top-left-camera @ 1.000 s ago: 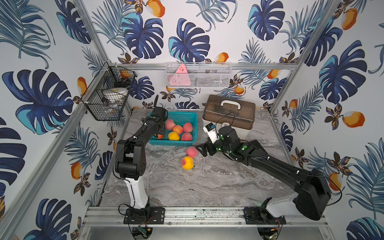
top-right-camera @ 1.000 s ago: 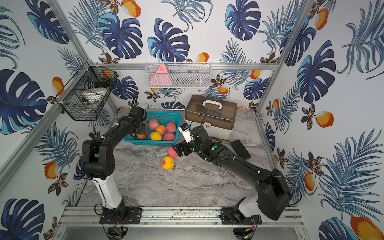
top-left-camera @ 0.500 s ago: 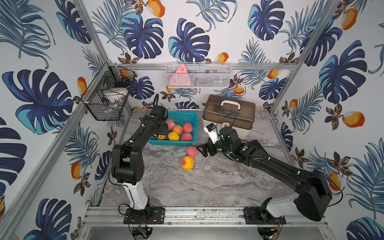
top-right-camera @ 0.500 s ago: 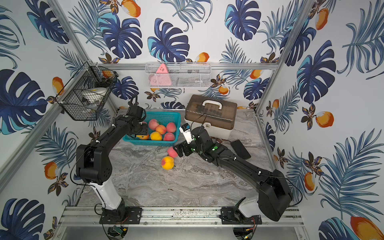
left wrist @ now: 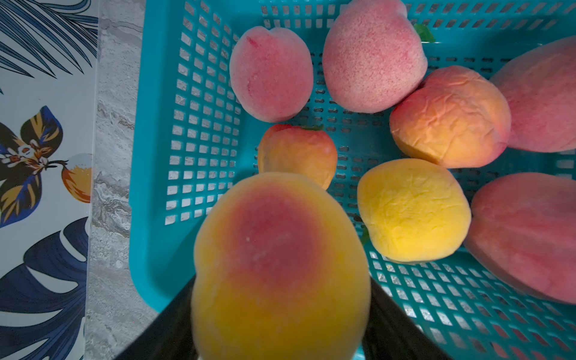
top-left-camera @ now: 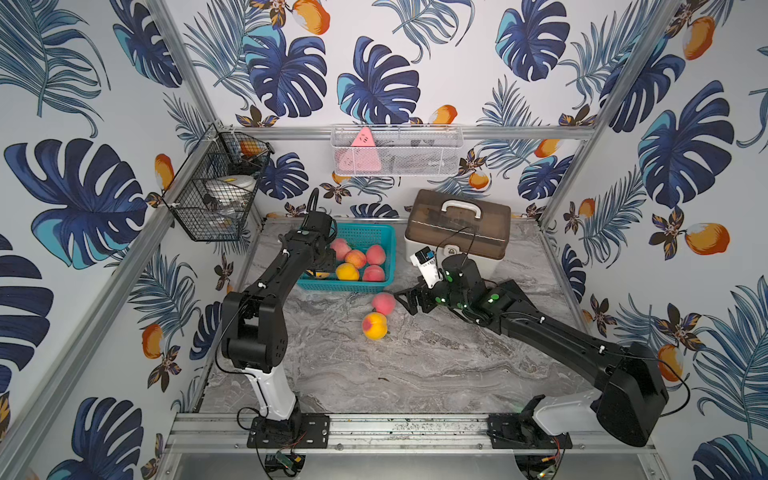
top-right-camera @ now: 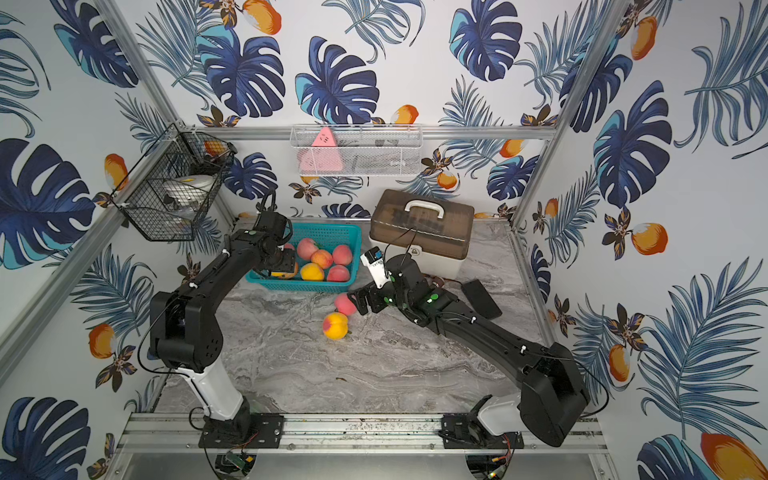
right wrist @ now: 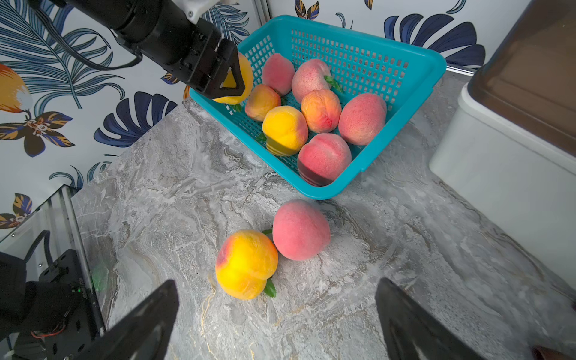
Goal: Put the peaches into the basket
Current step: Place the peach in the basket.
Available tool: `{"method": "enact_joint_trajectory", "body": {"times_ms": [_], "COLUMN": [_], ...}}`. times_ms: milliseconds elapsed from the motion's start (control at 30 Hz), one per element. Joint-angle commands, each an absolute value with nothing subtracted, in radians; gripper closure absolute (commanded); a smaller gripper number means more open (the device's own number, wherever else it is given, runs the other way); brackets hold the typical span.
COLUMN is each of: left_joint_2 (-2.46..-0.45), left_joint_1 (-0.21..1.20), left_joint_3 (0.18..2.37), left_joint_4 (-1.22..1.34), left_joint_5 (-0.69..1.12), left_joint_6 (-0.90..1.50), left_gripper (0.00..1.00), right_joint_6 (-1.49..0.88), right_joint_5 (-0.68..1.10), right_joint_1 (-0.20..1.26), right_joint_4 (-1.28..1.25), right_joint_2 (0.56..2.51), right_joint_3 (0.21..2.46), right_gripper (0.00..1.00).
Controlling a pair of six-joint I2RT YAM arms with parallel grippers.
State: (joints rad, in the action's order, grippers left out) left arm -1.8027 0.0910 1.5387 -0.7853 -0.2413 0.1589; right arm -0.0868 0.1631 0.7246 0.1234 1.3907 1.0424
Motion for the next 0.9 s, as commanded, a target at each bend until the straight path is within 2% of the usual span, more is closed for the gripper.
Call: {"method": "enact_joint_trajectory", "body": {"times_ms": [0,300,867], "left_joint_2": [-1.804,-1.83,-1.863], "left_joint_1": [0.092,0.11,0.121], "left_joint_3": [1.542,1.567,1.49], "left_joint_4": [-0.782,-0.833,-0.801], "left_joint_5": [-0.177,-0.045,-0.043], "left_joint_6": [0.163,0.173,0.176], "left_gripper": [0.33,0.32,0.29], "right_joint_6": [-0.087,-0.089,-0.092], "right_joint_5": [0.164,0.169,0.175], "right_joint_1": [0.722,0.71,0.704], "right_joint_4": [0.101,0.1,0.101], "right_joint_2": [1.385,1.382,1.382], "right_joint_3": [1.043,1.036,1.035], "right_gripper": [0.0,0.0,0.0]}}
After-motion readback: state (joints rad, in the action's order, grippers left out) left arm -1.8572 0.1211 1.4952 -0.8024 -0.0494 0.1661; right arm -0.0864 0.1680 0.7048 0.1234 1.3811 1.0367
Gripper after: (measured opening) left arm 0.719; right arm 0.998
